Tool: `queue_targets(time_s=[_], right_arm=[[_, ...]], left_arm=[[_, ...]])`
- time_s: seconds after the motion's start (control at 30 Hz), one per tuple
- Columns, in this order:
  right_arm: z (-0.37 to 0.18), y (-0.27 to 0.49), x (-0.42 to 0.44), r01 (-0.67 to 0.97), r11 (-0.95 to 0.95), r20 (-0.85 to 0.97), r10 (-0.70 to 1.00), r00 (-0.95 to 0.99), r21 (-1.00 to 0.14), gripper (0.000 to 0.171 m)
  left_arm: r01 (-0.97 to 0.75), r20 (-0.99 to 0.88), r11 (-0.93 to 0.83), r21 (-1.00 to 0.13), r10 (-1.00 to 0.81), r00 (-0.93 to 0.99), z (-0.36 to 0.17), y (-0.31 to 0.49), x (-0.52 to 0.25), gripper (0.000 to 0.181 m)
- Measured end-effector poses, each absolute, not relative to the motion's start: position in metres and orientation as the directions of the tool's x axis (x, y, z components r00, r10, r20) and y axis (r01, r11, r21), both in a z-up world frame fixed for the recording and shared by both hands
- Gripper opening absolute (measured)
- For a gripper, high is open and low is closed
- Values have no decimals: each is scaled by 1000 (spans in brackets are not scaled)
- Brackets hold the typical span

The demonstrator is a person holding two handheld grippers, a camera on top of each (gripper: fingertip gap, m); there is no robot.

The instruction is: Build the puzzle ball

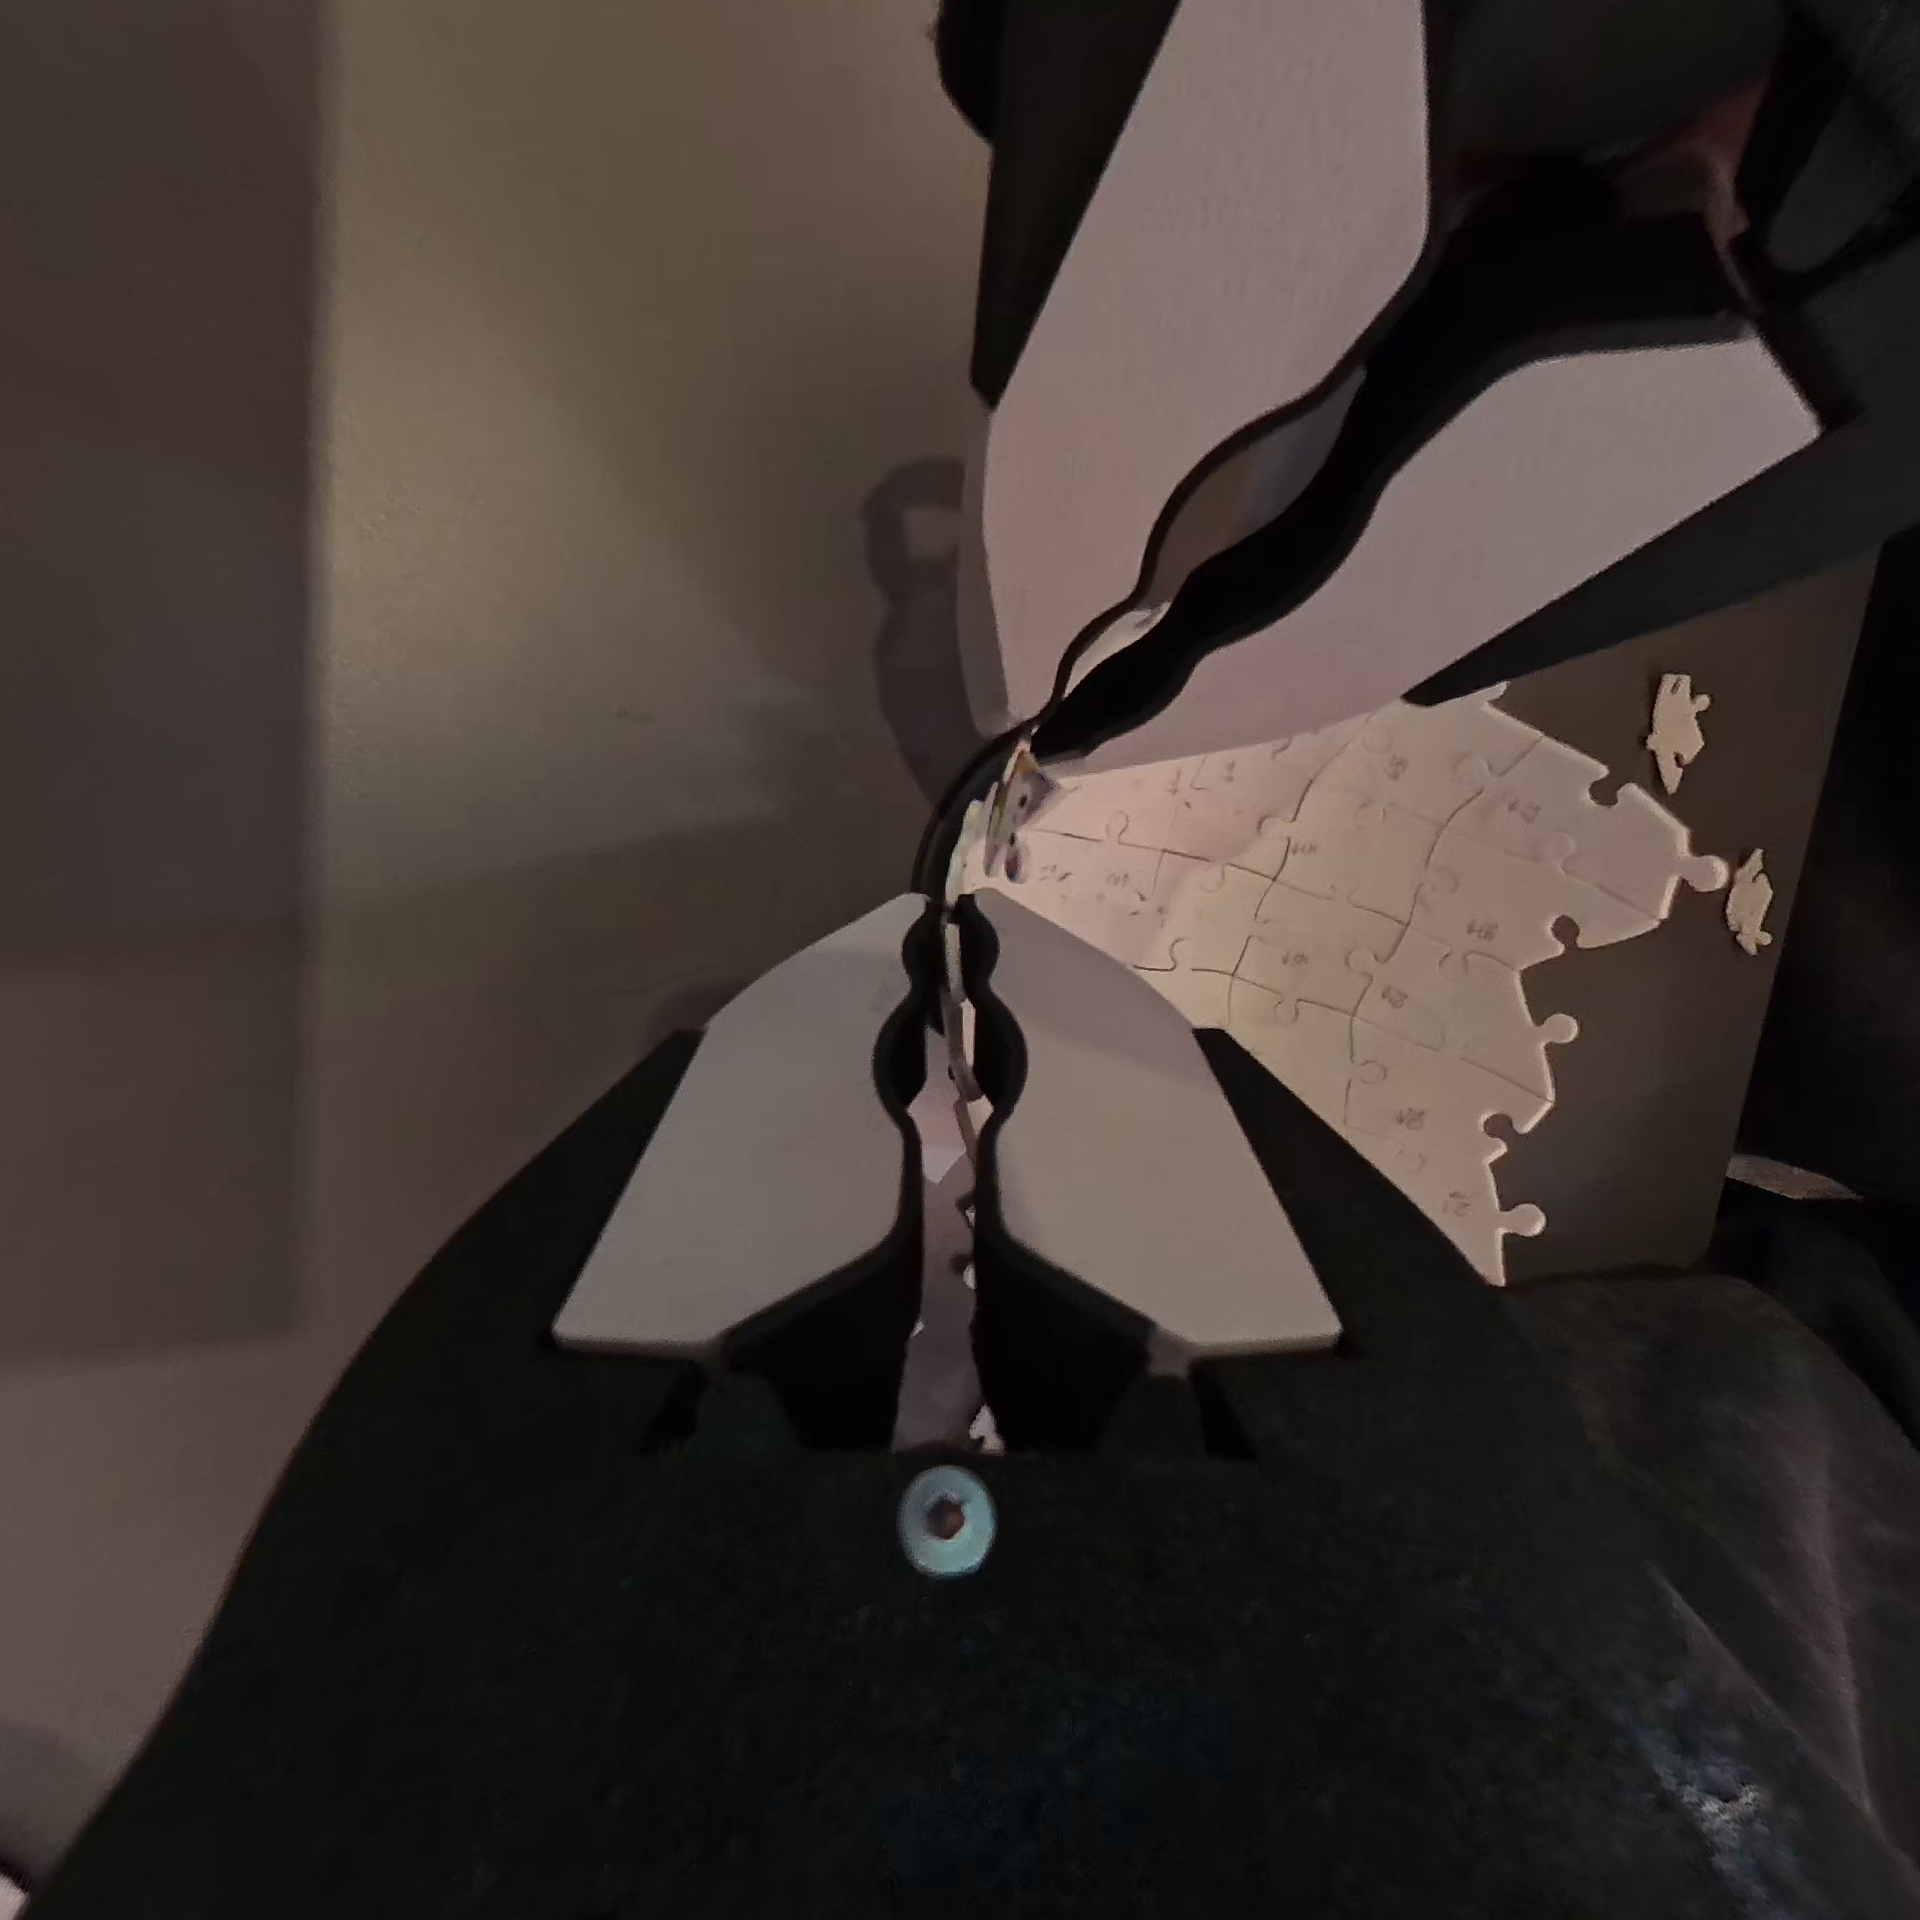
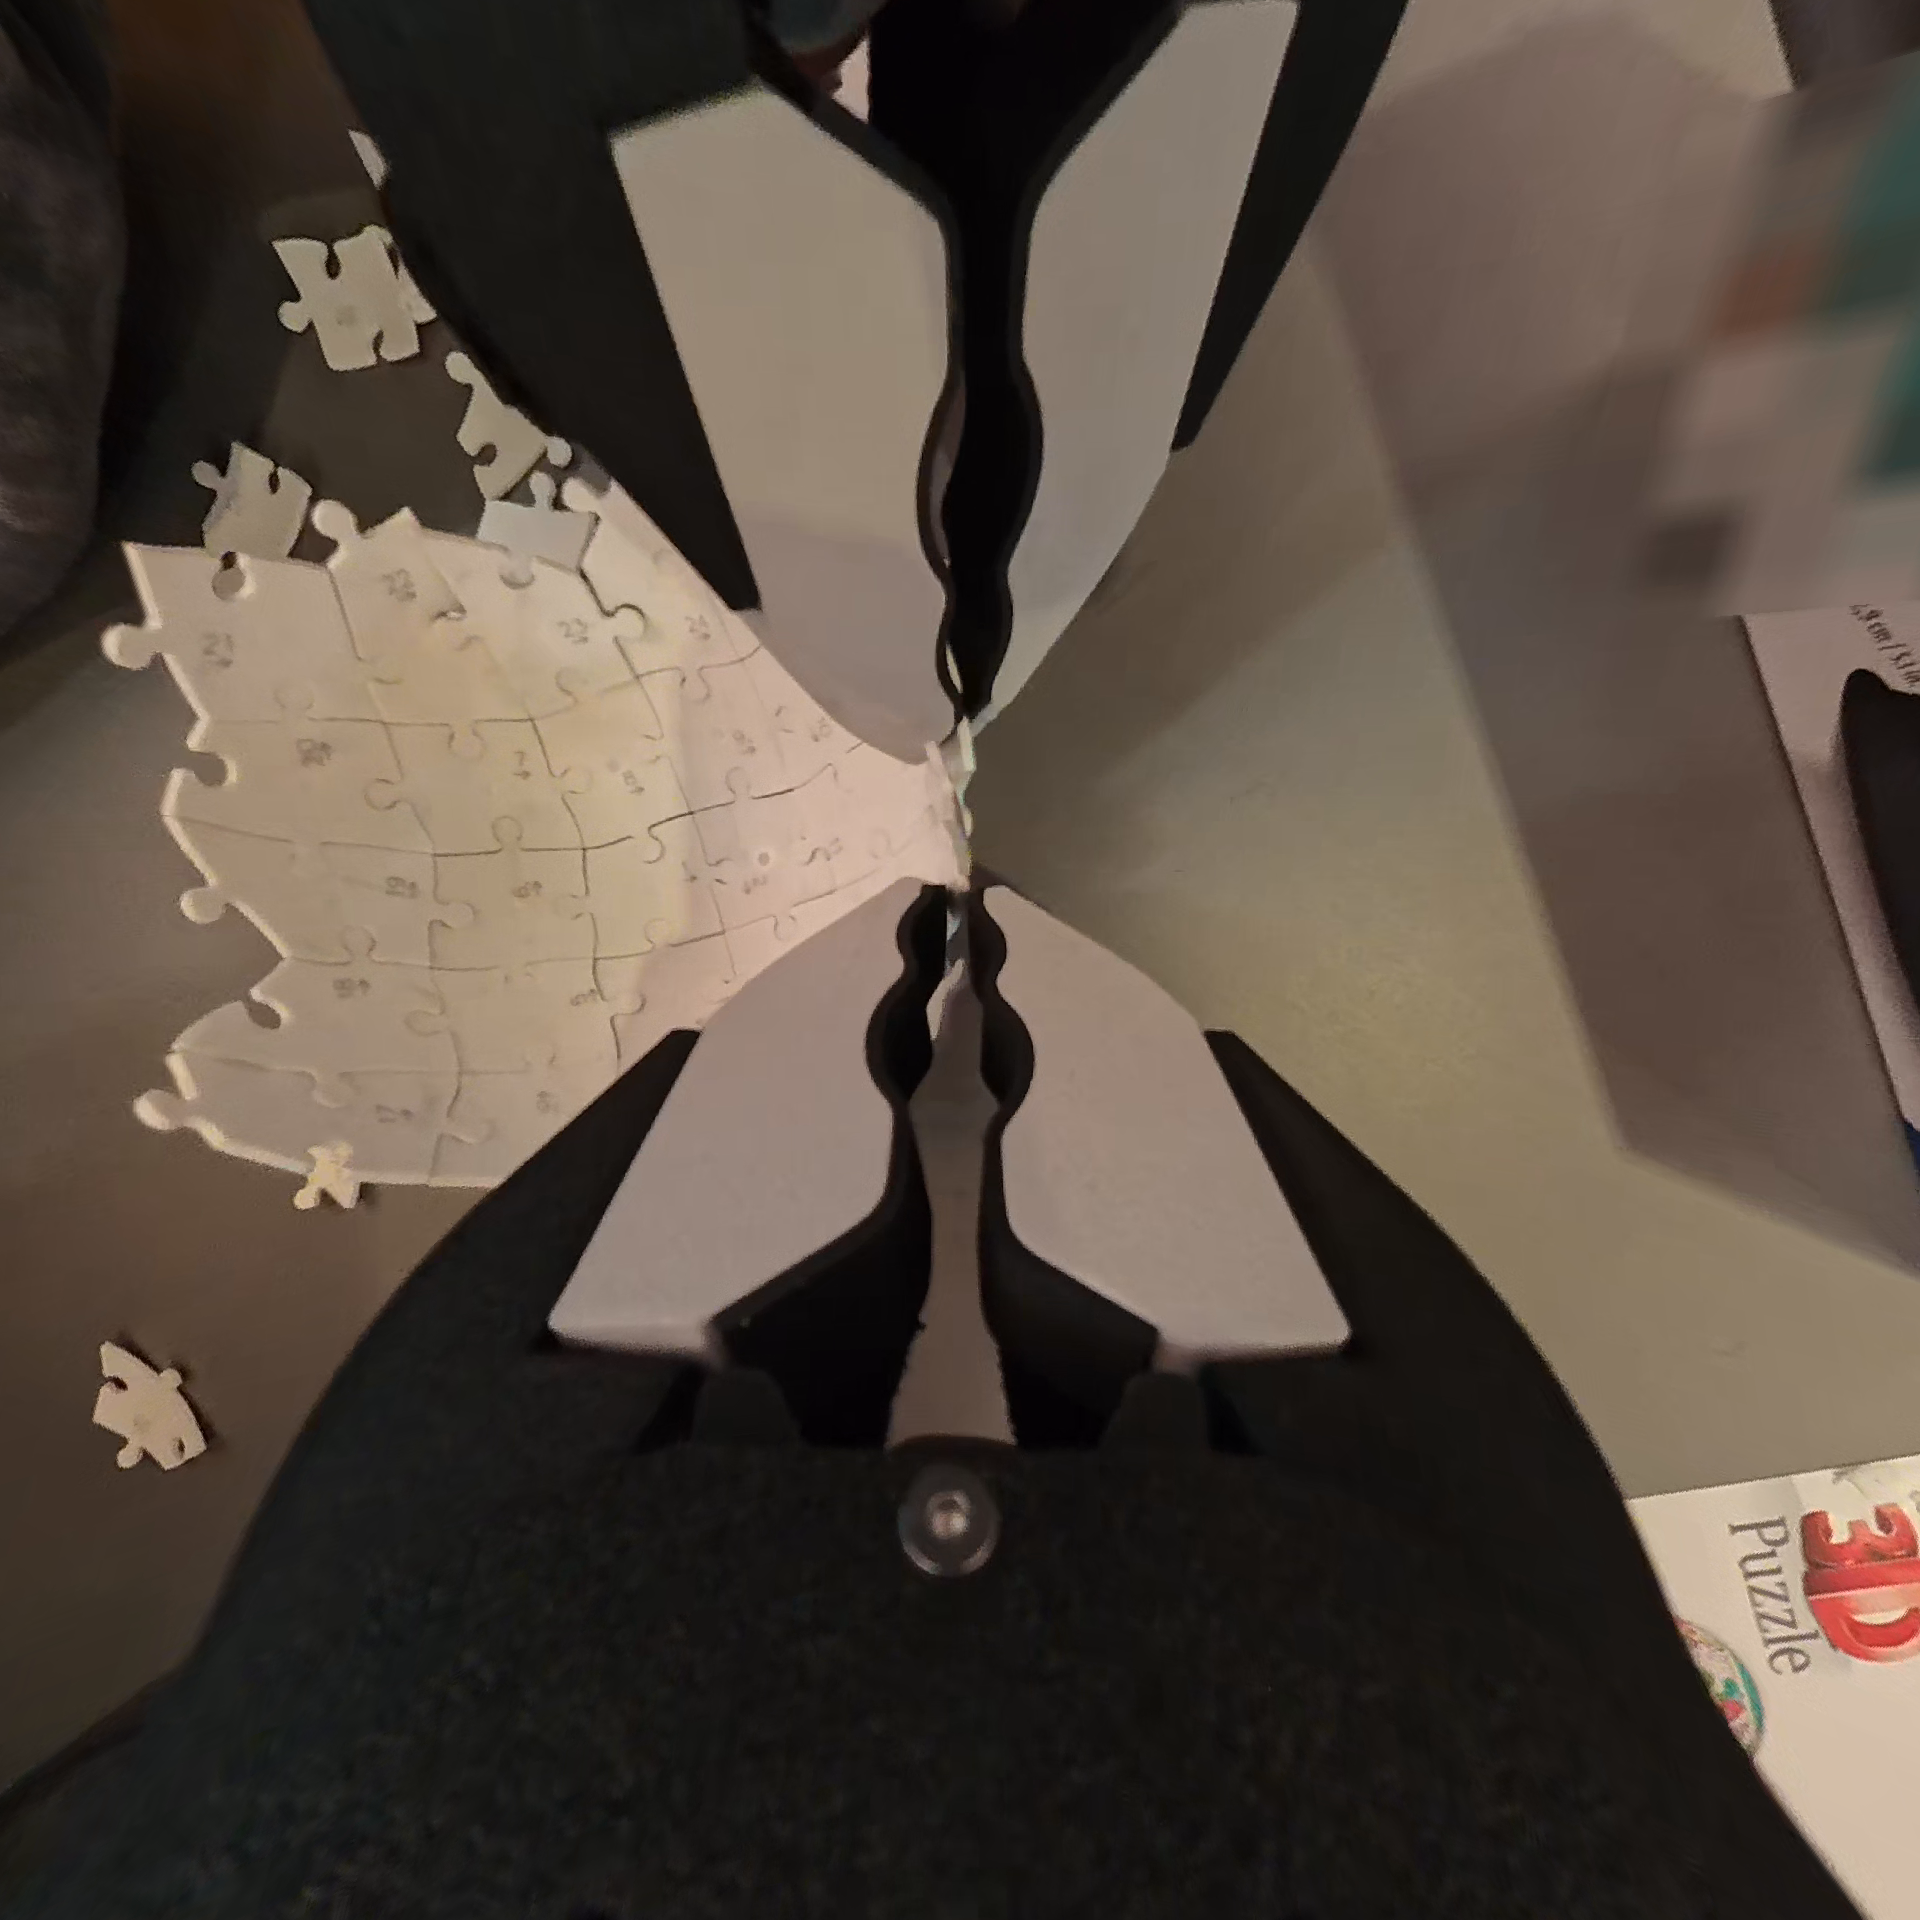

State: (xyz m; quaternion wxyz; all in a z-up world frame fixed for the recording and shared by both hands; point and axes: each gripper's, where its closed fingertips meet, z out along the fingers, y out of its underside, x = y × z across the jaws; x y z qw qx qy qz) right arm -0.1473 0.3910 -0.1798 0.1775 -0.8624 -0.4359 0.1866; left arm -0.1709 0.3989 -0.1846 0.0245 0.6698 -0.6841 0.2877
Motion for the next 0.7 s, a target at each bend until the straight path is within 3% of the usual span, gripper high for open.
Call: queue_targets(time_s=[0.3,0.43,0.7], right_arm=[[-165,395,-154,695,-436,-77,872,483,-572,12],[-167,398,-156,697,-414,-45,875,482,-585,3],[-168,401,-152,696,-429,-21,859,511,-576,3]], left_arm=[[-934,428,-71,-350,-899,-92,-186,398,-170,2],[-934,424,-69,-350,-901,-92,-186,397,-169,2],[-934,412,-63,-352,-906,-94,-186,398,-168,2]])
